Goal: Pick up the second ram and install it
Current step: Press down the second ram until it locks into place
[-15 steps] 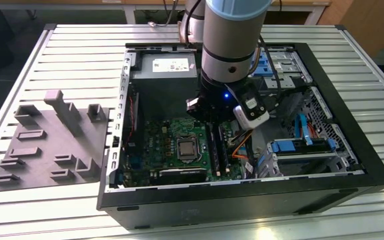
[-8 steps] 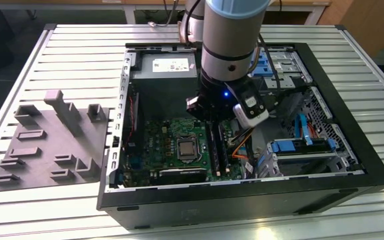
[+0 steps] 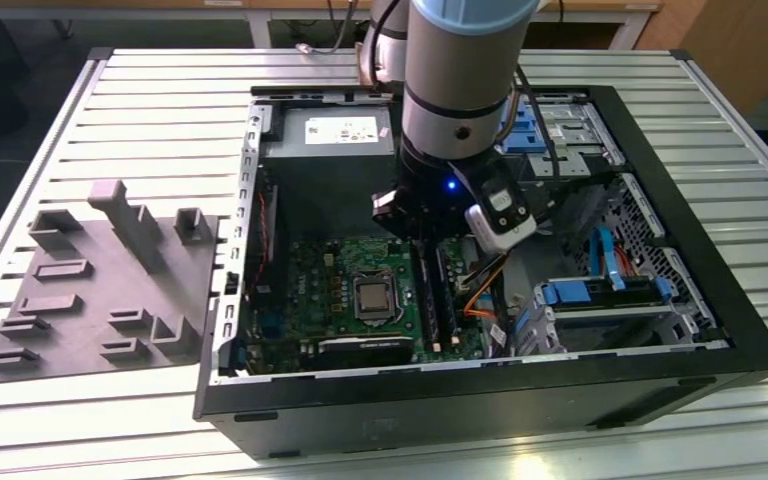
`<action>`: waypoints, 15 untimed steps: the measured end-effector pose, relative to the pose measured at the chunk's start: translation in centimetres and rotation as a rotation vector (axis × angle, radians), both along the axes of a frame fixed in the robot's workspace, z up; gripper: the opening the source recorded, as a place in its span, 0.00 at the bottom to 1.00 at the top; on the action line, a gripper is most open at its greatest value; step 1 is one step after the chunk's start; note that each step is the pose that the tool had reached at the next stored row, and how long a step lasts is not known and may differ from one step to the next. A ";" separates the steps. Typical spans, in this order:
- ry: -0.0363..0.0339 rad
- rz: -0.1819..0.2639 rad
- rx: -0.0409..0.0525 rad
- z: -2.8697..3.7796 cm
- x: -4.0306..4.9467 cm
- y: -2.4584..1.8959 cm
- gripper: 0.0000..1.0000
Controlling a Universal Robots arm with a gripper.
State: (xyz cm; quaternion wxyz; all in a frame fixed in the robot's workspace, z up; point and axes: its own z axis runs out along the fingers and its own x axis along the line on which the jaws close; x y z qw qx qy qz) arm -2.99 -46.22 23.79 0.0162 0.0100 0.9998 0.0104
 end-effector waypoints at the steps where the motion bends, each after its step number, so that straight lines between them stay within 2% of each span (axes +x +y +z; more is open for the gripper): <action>1: 0.0000 0.000 0.0000 0.00 0.00 0.03 0.11; 15: 0.0000 0.000 0.0000 0.00 0.00 0.63 0.11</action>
